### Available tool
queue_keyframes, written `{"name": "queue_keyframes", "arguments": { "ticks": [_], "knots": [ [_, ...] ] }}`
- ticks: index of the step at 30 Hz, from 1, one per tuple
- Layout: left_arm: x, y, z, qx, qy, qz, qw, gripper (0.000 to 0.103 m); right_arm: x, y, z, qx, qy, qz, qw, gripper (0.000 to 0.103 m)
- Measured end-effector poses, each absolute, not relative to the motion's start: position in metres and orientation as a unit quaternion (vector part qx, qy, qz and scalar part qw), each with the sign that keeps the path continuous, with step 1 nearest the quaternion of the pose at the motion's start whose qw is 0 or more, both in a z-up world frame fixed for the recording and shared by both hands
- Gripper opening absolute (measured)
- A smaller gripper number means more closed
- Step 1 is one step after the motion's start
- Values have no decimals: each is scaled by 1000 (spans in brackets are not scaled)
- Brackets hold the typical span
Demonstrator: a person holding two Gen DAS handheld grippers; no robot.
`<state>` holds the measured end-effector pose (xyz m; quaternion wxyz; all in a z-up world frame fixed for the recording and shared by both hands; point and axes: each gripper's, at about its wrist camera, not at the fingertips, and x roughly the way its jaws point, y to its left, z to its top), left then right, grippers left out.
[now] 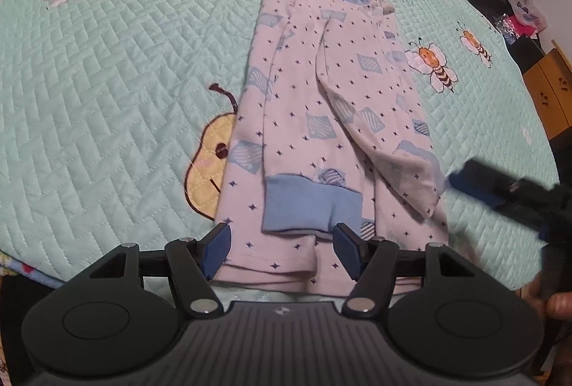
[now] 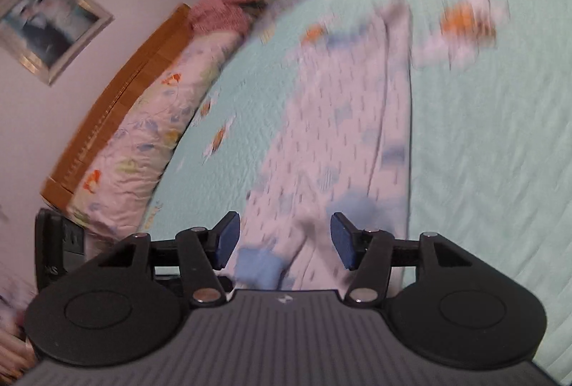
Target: Fold clothes
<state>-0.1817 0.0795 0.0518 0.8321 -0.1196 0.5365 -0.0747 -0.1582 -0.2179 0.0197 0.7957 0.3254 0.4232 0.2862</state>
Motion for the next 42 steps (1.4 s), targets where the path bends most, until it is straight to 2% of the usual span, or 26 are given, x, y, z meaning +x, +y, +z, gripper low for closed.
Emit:
{"name": "queue_keyframes", "arguments": {
  "ticks": [3, 8, 15, 22, 27, 30, 35, 42],
  "knots": [
    [-182, 81, 48, -127, 541, -75, 828, 66, -164, -228, 4, 394, 446, 273, 756, 59],
    [-180, 85, 44, -139, 544, -72, 824, 66, -172, -259, 8, 485, 399, 251, 736, 59],
    [-181, 83, 43, -136, 545, -75, 824, 66, -148, -250, 15, 388, 402, 231, 796, 59],
    [-183, 86, 43, -143, 547, -73, 822, 66, -138, -234, 4, 356, 421, 240, 799, 60],
    [-183, 91, 42, -158, 546, -71, 819, 66, -162, -206, 21, 341, 443, 435, 706, 60],
    [-183, 94, 40, -167, 547, -68, 817, 66, -179, -210, 29, 298, 448, 412, 735, 61],
    [-183, 94, 40, -167, 547, -67, 817, 66, -180, -243, 17, 354, 439, 319, 762, 61],
    [-183, 101, 39, -191, 546, -66, 813, 66, -181, -248, -12, 425, 480, 241, 729, 61]
  ]
}}
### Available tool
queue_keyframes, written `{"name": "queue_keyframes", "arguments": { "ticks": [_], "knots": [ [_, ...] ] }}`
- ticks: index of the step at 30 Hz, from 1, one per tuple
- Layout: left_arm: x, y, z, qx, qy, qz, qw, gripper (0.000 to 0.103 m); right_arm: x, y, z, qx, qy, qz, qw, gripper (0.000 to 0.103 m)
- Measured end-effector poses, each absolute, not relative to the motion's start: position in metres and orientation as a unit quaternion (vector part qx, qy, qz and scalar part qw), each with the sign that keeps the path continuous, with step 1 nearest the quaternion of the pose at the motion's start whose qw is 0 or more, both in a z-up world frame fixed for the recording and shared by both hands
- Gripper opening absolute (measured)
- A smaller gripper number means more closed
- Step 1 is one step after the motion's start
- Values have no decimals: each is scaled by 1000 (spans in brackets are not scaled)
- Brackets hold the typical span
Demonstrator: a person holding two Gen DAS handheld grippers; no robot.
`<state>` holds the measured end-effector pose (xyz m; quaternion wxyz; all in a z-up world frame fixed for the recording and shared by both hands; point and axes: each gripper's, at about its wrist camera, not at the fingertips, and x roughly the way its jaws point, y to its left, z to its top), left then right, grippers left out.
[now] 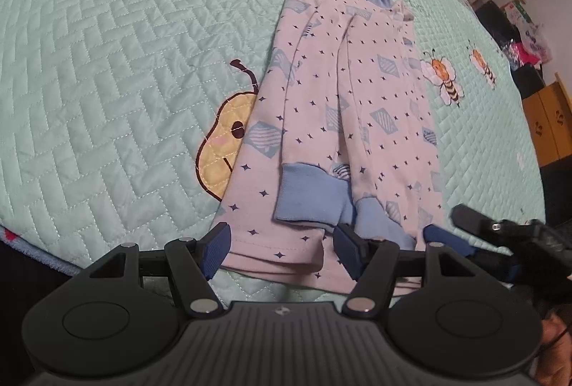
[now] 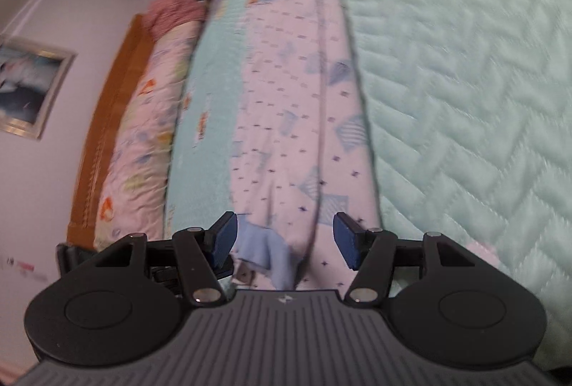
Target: Fold clothes
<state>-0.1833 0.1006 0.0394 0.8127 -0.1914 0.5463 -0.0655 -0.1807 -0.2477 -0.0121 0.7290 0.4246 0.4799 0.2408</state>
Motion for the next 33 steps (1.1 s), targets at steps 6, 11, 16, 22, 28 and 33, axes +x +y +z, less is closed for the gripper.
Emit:
{"name": "queue_keyframes", "arguments": {
  "ticks": [6, 11, 16, 22, 28, 33],
  "knots": [
    [-183, 99, 40, -189, 548, -63, 813, 66, -170, -235, -16, 437, 494, 220, 718, 61],
    [-182, 101, 40, -194, 549, -63, 811, 66, -163, -226, -13, 421, 498, 212, 728, 58],
    [-181, 99, 39, -193, 551, -62, 809, 67, -161, -222, -5, 395, 483, 224, 748, 22],
    [-180, 102, 40, -201, 553, -62, 806, 67, -157, -227, 11, 367, 452, 237, 778, 2],
    [-177, 103, 41, -204, 553, -59, 805, 67, -150, -233, 15, 314, 442, 220, 811, 2],
    [-177, 112, 44, -239, 546, -73, 800, 67, -151, -240, -11, 352, 455, 209, 791, 7]
  ]
}}
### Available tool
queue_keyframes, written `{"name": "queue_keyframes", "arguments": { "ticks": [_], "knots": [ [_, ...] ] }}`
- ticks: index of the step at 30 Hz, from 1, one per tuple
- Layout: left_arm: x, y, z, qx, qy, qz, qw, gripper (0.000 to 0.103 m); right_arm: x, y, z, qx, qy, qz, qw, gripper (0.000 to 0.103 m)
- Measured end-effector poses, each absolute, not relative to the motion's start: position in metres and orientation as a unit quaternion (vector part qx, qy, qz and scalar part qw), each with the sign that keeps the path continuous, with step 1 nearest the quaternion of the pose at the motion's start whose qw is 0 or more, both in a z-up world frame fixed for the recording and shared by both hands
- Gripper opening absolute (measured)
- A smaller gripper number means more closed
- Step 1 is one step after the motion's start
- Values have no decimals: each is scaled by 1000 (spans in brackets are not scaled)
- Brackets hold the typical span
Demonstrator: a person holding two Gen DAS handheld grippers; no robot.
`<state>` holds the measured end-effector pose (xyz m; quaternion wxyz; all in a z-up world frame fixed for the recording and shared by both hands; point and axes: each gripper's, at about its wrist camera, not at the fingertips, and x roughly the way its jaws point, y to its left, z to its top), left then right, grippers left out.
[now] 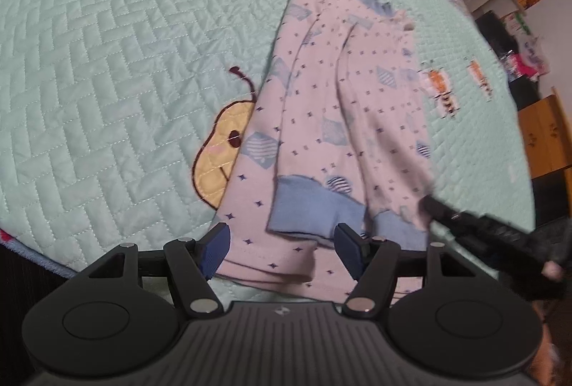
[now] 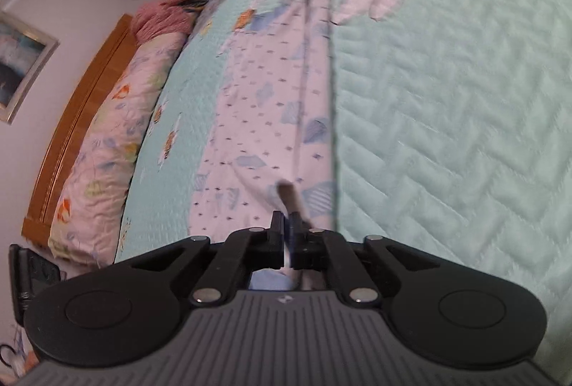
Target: Fold clothes
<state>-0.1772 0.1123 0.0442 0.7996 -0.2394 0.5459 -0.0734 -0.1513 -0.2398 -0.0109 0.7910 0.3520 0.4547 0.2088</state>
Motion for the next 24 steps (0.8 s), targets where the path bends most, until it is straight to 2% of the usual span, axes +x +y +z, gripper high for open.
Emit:
{"name": "queue_keyframes", "arguments": {
  "ticks": [5, 10, 14, 21, 23, 24],
  "knots": [
    [-174, 136, 41, -334, 533, -78, 773, 67, -167, -249, -11, 383, 443, 209, 783, 25],
    [-168, 137, 44, -364, 507, -95, 776, 67, -184, -251, 10, 384, 411, 227, 795, 28],
    [-166, 128, 34, -361, 518, -106, 768, 67, -186, -237, 23, 374, 403, 256, 795, 32],
    [-174, 129, 15, -364, 503, -108, 776, 67, -185, -222, 13, 373, 418, 266, 784, 37],
    [-178, 127, 15, -361, 492, -116, 784, 65, -185, -221, 7, 375, 425, 261, 782, 41],
    [-178, 125, 16, -354, 491, -121, 787, 54, -185, -222, 4, 375, 429, 256, 781, 44]
  ]
}}
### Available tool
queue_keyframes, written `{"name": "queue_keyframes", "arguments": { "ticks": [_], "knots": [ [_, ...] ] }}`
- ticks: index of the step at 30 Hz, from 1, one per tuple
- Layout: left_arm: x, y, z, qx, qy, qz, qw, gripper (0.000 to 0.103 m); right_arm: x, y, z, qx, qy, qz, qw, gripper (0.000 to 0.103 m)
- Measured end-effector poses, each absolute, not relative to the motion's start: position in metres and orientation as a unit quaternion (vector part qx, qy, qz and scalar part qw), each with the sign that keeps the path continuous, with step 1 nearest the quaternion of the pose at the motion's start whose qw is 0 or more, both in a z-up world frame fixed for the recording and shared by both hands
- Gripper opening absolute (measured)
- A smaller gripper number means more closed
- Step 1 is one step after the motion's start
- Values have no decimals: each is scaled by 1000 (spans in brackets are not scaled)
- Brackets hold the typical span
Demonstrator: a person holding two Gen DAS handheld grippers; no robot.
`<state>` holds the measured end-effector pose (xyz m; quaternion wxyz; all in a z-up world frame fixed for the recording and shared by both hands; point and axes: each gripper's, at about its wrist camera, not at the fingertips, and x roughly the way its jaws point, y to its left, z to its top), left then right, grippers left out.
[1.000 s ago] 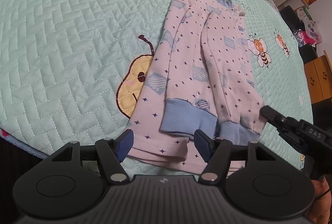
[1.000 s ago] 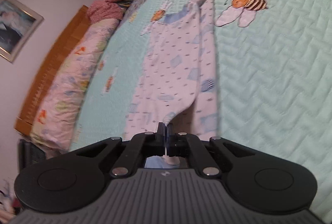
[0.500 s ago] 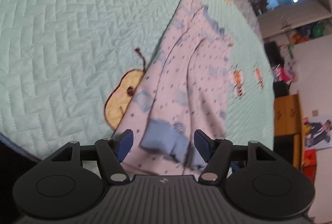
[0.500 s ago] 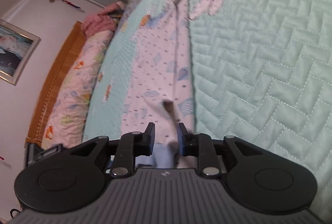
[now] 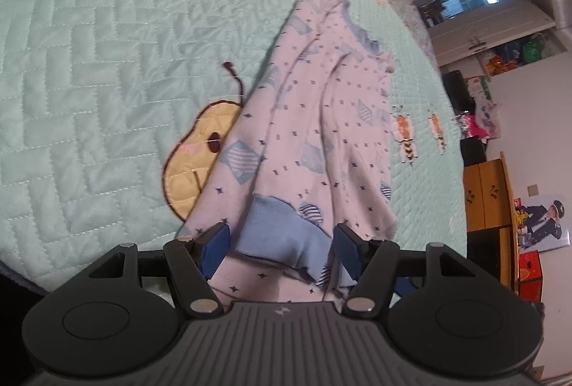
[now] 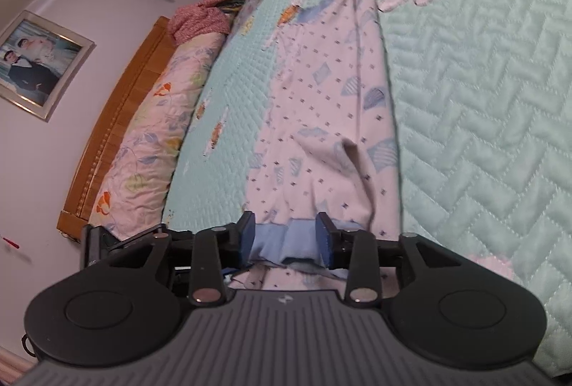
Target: Fold clothes
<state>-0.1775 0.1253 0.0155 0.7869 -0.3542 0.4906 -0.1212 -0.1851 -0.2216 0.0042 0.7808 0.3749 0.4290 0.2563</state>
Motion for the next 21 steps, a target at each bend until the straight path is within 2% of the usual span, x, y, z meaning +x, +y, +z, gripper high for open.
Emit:
{"name": "queue_keyframes", "arguments": {
  "ticks": [1, 2, 3, 10, 16, 18, 20, 21],
  "knots": [
    [-177, 123, 17, -346, 491, -127, 789, 41, -185, -222, 1, 375, 433, 251, 780, 46],
    [-176, 122, 17, -341, 494, -131, 789, 12, -186, -223, -2, 375, 436, 247, 780, 46],
    [-176, 123, 16, -342, 496, -133, 787, 9, -186, -224, -4, 375, 439, 245, 779, 46],
    [-179, 131, 32, -340, 476, -138, 799, 9, -189, -226, -8, 378, 444, 242, 776, 46],
    [-170, 138, 19, -315, 523, -96, 786, 12, -190, -225, -10, 373, 447, 245, 775, 46],
    [-168, 144, 13, -337, 532, -105, 770, 18, -190, -225, -10, 374, 449, 246, 773, 46],
    [-169, 145, 15, -342, 534, -115, 764, 35, -191, -225, -8, 370, 451, 252, 772, 47],
    [-170, 145, 17, -344, 534, -119, 763, 39, -190, -227, -7, 375, 448, 254, 771, 47]
  ]
}}
